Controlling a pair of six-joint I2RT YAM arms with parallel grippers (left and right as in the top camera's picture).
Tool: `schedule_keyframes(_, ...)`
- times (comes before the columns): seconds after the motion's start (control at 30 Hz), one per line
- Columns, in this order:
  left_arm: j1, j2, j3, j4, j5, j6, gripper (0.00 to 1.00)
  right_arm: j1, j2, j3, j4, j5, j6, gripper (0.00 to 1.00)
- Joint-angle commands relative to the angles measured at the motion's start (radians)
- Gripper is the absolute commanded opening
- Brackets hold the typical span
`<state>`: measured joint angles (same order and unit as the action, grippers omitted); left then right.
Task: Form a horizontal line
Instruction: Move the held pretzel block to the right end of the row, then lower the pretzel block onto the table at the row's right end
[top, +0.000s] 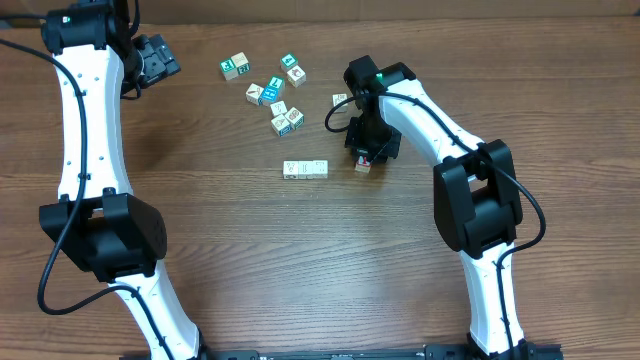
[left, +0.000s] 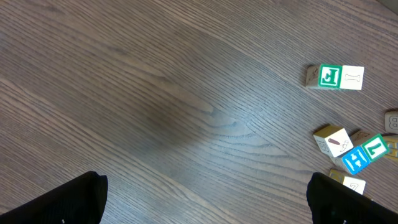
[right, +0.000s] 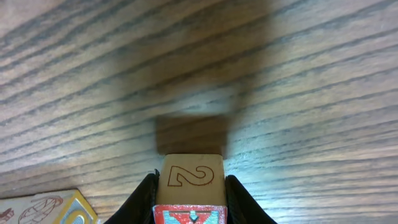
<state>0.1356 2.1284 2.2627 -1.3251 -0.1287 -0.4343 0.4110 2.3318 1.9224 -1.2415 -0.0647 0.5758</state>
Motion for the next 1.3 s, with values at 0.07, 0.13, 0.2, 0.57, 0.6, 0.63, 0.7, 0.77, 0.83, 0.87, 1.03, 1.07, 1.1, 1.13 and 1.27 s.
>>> schedule_keyframes(0.07,0.001,-0.010,0.014,-0.003,-0.010,0.019,1.00,0.033,0.001,0.010,-0.001,-0.027,-0.008,0.25)
schedule_keyframes(0.13,0.001,-0.010,0.014,-0.003,-0.010,0.019,1.00,0.042,0.001,0.010,-0.004,-0.027,-0.008,0.25)
schedule_keyframes(0.2,0.001,-0.010,0.014,-0.003,-0.010,0.019,0.99,0.053,0.001,0.010,-0.002,-0.027,-0.008,0.26)
schedule_keyframes(0.57,0.001,-0.010,0.014,-0.003,-0.010,0.019,0.99,0.067,0.001,0.010,0.003,-0.027,-0.007,0.26)
schedule_keyframes(0.6,0.001,-0.010,0.014,-0.003,-0.010,0.019,1.00,0.067,0.001,0.010,0.003,-0.027,-0.007,0.26)
schedule_keyframes(0.63,0.001,-0.010,0.014,-0.003,-0.010,0.019,0.99,0.067,0.001,0.010,0.005,-0.027,-0.007,0.26)
schedule_keyframes(0.7,0.001,-0.010,0.014,-0.003,-0.010,0.019,0.99,0.067,0.001,0.010,0.016,-0.027,-0.007,0.31)
schedule_keyframes(0.77,0.001,-0.010,0.014,-0.003,-0.010,0.019,1.00,0.067,0.001,0.010,0.030,-0.027,-0.008,0.43)
schedule_keyframes(0.83,0.001,-0.010,0.014,-0.003,-0.010,0.019,1.00,0.067,0.001,0.010,0.050,-0.023,-0.007,0.54)
schedule_keyframes(0.87,0.001,-0.010,0.014,-0.003,-0.010,0.019,0.99,0.067,0.001,0.010,0.061,-0.021,-0.007,0.56)
schedule_keyframes(1.03,0.001,-0.010,0.014,-0.003,-0.010,0.019,1.00,0.064,0.001,0.010,0.110,-0.015,-0.004,0.58)
schedule_keyframes(1.07,0.001,-0.010,0.014,-0.003,-0.010,0.019,1.00,0.063,0.001,0.010,0.118,-0.006,0.003,0.58)
schedule_keyframes(1.1,0.001,-0.010,0.014,-0.003,-0.010,0.019,1.00,0.060,0.001,0.010,0.129,0.015,0.014,0.58)
schedule_keyframes(1.13,0.001,-0.010,0.014,-0.003,-0.010,0.019,1.00,0.059,0.001,0.010,0.134,0.039,0.028,0.58)
schedule_keyframes(1.27,0.001,-0.010,0.014,-0.003,-0.010,0.019,1.00,0.043,0.001,0.010,0.145,0.138,0.084,0.57)
